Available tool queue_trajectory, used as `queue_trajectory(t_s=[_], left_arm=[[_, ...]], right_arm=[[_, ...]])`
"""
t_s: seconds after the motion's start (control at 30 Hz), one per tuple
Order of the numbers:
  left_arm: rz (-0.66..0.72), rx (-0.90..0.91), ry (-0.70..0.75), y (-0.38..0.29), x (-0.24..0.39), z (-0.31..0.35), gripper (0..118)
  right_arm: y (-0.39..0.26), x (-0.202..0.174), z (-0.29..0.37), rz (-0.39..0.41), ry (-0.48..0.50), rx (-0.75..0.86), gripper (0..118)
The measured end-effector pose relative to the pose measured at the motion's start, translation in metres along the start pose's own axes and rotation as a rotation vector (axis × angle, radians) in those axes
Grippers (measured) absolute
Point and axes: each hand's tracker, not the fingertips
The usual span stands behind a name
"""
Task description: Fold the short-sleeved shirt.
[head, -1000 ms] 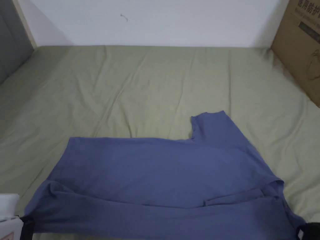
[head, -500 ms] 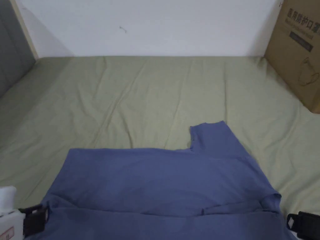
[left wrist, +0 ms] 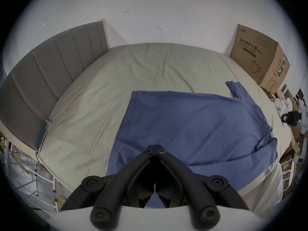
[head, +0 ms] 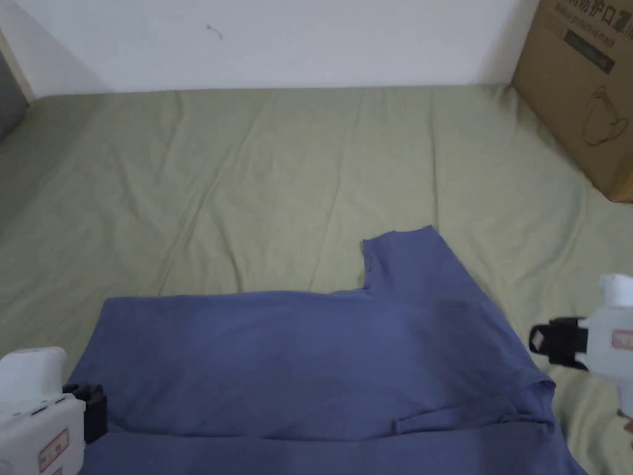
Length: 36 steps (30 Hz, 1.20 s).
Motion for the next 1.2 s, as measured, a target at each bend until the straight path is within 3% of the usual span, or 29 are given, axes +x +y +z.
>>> queue_trajectory(t_s=[0.07,0.1,0.27,0.4,0.43,0.47,0.5,0.53,0.57,0.63,0.83,0.87,0.93,1.0,1.03,1.2], left_arm=[[0.009,-0.012,-0.014,0.007,0.003,-0.010,0],[0.006,-0.017,-0.015,0.009,0.004,-0.015,0],[-0.029,-0.070,-0.006,0.013,0.014,-0.036,0],[-0.037,-0.103,-0.001,0.013,0.015,-0.046,0],[-0.039,-0.107,0.005,0.013,0.015,-0.047,0],[-0.043,-0.110,0.009,0.013,0.014,-0.047,0],[-0.044,-0.112,0.011,0.014,0.014,-0.046,0],[-0.042,-0.109,0.011,0.014,0.012,-0.046,0],[-0.038,-0.108,0.009,0.015,0.011,-0.045,0],[-0.031,-0.109,0.009,0.016,0.010,-0.044,0],[0.019,-0.078,-0.007,0.041,-0.007,-0.045,0],[0.046,-0.040,0.022,0.050,-0.011,-0.048,5],[0.043,-0.022,0.037,0.073,-0.019,-0.061,56],[0.061,-0.034,0.029,0.099,-0.030,-0.081,97],[0.068,-0.032,0.028,0.110,-0.035,-0.093,103],[0.090,-0.137,0.067,0.144,-0.052,-0.163,105]], right_arm=[[0.032,-0.011,-0.030,0.032,-0.024,0.000,73],[0.044,-0.013,-0.045,0.058,-0.040,-0.006,80],[0.080,-0.020,-0.141,0.125,-0.062,-0.175,80],[0.069,-0.014,-0.194,0.180,-0.152,-0.290,68],[0.065,-0.013,-0.190,0.164,-0.126,-0.258,66],[0.064,-0.014,-0.184,0.169,-0.126,-0.236,52],[0.064,-0.017,-0.179,0.186,-0.119,-0.231,22],[0.064,-0.021,-0.172,0.249,-0.158,-0.199,4],[0.065,-0.023,-0.170,0.290,-0.172,-0.191,4],[0.067,-0.023,-0.168,0.226,-0.117,-0.232,4],[0.069,-0.029,-0.156,0.248,-0.124,-0.208,4],[0.071,-0.029,-0.155,0.251,-0.128,-0.201,4],[0.073,-0.028,-0.155,0.242,-0.121,-0.203,4],[0.073,-0.029,-0.157,0.237,-0.123,-0.207,4],[0.073,-0.029,-0.158,0.239,-0.124,-0.210,4],[0.071,-0.030,-0.166,0.261,-0.137,-0.221,4]])
